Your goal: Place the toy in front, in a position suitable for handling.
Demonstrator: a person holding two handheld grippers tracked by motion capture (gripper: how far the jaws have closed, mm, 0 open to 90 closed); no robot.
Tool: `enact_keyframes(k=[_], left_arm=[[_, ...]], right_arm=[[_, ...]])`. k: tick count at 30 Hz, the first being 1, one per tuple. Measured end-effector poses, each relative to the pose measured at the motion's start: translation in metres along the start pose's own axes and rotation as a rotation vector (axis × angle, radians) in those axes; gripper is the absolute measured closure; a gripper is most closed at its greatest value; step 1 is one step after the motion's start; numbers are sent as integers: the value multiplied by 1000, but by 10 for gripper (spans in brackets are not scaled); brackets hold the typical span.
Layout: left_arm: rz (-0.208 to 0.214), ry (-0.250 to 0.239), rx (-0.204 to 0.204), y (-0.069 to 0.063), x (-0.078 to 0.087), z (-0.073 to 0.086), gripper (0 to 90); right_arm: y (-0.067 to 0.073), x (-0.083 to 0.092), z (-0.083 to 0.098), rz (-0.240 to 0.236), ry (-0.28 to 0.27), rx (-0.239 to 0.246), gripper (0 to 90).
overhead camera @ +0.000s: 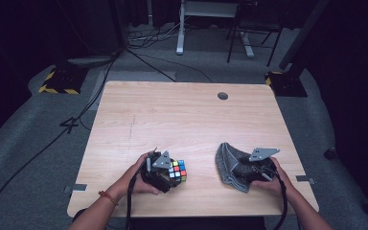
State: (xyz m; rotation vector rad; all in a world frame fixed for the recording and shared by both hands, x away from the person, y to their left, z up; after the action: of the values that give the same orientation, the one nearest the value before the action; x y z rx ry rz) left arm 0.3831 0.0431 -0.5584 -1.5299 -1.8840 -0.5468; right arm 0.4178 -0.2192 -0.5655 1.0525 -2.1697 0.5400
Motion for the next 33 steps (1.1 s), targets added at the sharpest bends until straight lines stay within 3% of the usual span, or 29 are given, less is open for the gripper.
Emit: enact_keyframes(k=[3, 6, 10, 24, 33], left_arm=[[12, 11, 1, 1, -4, -2, 174], [-13, 23, -10, 3, -4, -1, 199], [-3, 6, -18, 2, -3, -2, 314], [49, -10, -51, -1, -24, -22, 334], [58, -7, -61, 2, -34, -30, 333]], right_arm=[[4, 1, 0, -13, 1, 10, 357], [7, 1, 0, -17, 1, 17, 357], [9, 0, -1, -2, 18, 8, 345], [16, -1, -3, -5, 12, 12, 345], [33, -6, -10, -39, -8, 52, 343]])
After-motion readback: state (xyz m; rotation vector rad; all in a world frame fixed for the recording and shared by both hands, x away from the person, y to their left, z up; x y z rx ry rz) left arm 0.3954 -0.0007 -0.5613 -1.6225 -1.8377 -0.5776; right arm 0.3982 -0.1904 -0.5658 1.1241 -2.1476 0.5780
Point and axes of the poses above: each handheld gripper's, and its own axes: x roughly backward along the jaws, z roughly out of its underside, y roughly to its left, the point moved 10 cm from there along -x, roughly forward along the jaws, and after that the axes turned 6 degrees about z, right-handed, at the moved point
